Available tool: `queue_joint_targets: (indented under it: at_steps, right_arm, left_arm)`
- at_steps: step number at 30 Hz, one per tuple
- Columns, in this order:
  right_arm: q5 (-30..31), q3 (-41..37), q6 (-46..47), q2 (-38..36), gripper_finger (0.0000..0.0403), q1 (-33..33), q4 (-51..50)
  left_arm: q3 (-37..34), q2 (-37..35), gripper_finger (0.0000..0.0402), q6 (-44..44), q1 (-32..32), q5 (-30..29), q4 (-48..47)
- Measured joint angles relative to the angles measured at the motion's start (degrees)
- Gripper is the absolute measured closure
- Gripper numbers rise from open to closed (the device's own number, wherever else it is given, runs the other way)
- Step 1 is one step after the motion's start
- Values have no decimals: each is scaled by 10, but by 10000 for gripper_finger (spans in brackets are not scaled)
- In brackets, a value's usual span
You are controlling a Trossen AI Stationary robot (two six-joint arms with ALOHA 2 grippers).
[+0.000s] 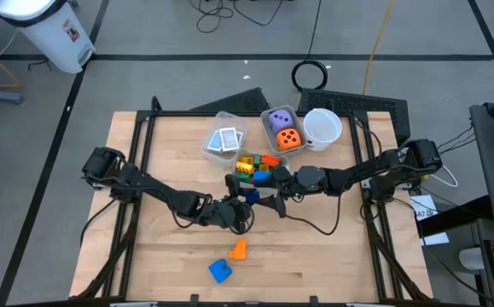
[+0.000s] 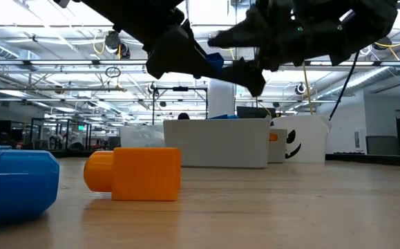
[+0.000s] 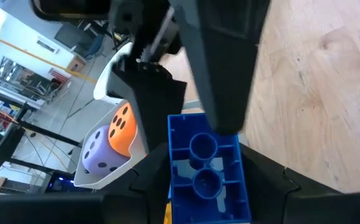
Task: Pick & Place Toys
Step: Put the blue game piece into the bottom gray bin
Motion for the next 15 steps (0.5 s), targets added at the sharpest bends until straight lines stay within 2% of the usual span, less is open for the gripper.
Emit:
queue_joint_targets:
  at_steps: [4, 8, 15]
  right_arm:
    - [3, 1, 0, 0, 142, 0, -5]
    - [3, 0, -3, 0, 187, 0, -9]
    - [4, 0, -11, 0, 288, -3, -17]
  left_arm:
    - [0, 0, 251, 0, 0, 0, 0]
    - [0, 0, 253, 0, 0, 0, 5]
    - [0, 0, 219, -5, 5, -2, 24]
